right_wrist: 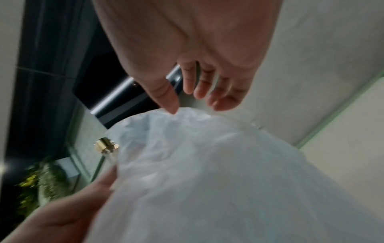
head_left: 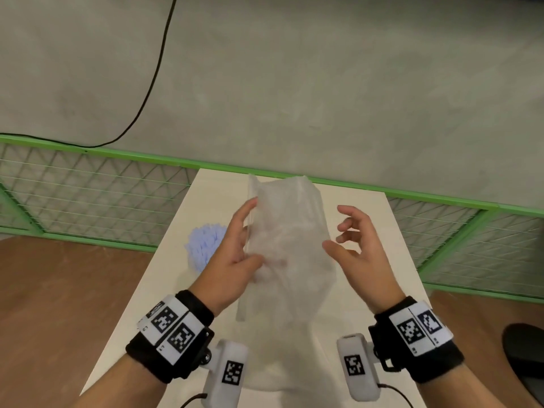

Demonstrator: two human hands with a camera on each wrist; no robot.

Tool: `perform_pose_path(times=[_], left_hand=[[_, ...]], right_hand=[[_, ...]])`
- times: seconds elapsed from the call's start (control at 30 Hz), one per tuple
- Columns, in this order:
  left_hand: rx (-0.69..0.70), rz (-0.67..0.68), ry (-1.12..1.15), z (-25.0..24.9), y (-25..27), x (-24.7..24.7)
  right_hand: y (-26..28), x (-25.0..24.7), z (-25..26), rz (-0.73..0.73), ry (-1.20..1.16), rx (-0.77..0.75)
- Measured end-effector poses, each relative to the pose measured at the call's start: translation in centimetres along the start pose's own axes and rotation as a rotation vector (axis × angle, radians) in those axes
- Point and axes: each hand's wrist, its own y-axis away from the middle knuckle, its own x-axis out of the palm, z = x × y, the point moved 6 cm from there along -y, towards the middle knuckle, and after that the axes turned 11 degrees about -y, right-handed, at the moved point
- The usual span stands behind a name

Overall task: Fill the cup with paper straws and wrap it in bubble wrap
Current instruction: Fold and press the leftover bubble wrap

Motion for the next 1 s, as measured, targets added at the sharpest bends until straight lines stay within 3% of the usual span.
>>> perform_pose_path(times=[0.07,0.17,0.27,0.5,0.67,0.83,1.0], left_hand=[[-0.019,0.079,0.106,-0.3,0.0,0.2],[-0.100,0.107,0.219,0.4,-0.5,0.1],[-0.171,0.165,0.276,0.9,-0.6,0.2],[-0.180,0.355,0.069,0.8,-0.4,0.5],[-0.184,0.235,0.023,0.5,-1.0,0.2],[-0.181,0.203,0.133,0.6,-0.9,-0.1],[-0.198,0.219,0.201,0.4,-0.6,-0.3]], right_hand=[[-0.4,-0.3,-1.5,0.060,0.016,0.165],[0.3,0.7,-3.2,0.285,-0.236,0.440],[0.3,0.5,-2.8,0.263,-0.271,0.395],[-0.5,-0.3,-1.0,0.154,-0.221,0.215],[-0.3,-0.3,-0.6,0.173,-0.262,0.232],[0.5,-0.4,-0.9,0.268,-0.465,0.450],[0.4,-1.2,-1.2,0.229,-0.495,0.402]])
